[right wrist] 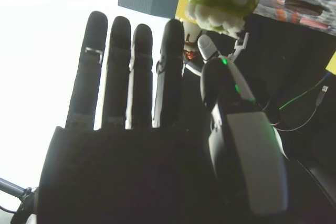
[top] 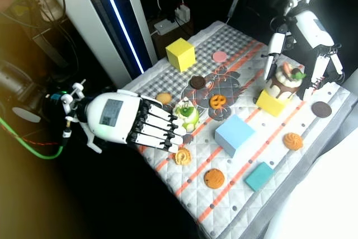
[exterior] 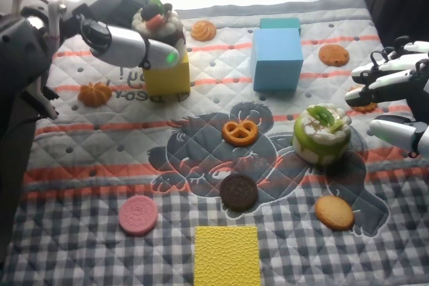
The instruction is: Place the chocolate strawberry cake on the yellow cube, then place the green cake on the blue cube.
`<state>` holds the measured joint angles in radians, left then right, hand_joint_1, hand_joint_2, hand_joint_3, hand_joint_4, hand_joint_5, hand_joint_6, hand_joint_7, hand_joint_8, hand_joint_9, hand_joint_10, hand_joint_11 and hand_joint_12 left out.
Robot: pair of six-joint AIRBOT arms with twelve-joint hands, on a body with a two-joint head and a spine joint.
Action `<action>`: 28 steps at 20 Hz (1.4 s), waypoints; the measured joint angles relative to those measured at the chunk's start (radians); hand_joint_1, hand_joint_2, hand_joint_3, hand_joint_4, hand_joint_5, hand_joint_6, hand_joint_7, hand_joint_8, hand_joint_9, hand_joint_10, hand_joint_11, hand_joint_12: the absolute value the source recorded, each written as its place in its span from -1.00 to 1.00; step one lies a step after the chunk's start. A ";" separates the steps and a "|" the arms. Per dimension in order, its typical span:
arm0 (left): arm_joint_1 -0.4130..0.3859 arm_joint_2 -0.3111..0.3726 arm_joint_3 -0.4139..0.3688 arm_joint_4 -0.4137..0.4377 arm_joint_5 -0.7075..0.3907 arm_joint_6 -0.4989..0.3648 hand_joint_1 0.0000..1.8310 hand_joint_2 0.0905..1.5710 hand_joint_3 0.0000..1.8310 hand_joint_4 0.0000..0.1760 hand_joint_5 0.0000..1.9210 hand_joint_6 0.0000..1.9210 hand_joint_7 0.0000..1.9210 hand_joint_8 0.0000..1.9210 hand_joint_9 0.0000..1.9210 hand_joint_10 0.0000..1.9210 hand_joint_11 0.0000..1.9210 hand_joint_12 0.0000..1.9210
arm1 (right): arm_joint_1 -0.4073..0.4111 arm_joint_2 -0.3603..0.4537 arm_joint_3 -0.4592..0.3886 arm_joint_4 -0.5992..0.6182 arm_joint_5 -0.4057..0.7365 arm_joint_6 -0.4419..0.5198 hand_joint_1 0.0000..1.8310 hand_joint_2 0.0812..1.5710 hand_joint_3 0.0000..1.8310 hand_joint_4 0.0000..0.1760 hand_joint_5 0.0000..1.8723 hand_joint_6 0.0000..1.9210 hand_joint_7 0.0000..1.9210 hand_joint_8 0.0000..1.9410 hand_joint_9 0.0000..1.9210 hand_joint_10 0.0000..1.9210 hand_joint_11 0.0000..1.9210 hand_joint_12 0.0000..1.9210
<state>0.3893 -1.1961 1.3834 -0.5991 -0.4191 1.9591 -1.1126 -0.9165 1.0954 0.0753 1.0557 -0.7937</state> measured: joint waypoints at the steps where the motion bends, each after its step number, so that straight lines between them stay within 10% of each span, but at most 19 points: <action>1: 0.002 0.004 -0.002 0.001 0.000 0.001 -0.04 0.16 -1.00 -0.52 -0.37 -1.00 -0.19 -1.00 -0.16 -0.96 -0.87 0.31 | 0.000 0.000 0.000 -0.001 0.000 0.000 -0.44 0.73 -1.00 -1.00 -0.15 -1.00 -0.38 -1.00 -0.38 -0.99 -0.63 -0.32; 12: 0.019 0.025 -0.038 0.015 0.013 0.009 -0.13 0.05 -1.00 -0.20 -0.62 -1.00 -0.38 -1.00 -0.19 -0.98 -0.84 0.42 | 0.000 0.000 -0.001 0.000 -0.002 0.000 -0.47 0.75 -1.00 -1.00 -0.17 -1.00 -0.40 -1.00 -0.42 -1.00 -0.64 -0.39; 18: 0.025 0.044 -0.069 0.022 -0.020 0.008 -0.34 -0.06 -1.00 0.94 -0.92 -1.00 -0.71 -1.00 -0.58 -1.00 -1.00 0.19 | 0.000 0.000 -0.002 0.001 -0.001 0.003 -0.54 0.75 -1.00 -1.00 -0.17 -1.00 -0.41 -1.00 -0.43 -1.00 -0.65 -0.39; 28: 0.071 0.122 -0.185 0.035 -0.146 0.009 -0.34 -0.07 -1.00 0.98 -1.00 -1.00 -0.94 -1.00 -0.87 -0.99 -1.00 -0.37 | -0.002 0.000 -0.006 0.002 -0.001 0.003 -0.55 0.74 -1.00 -1.00 -0.19 -1.00 -0.42 -1.00 -0.44 -1.00 -0.66 -0.39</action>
<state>0.4599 -1.0737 1.1980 -0.5644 -0.5648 1.9678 -1.1149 -0.9169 1.0897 0.0769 1.0550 -0.7902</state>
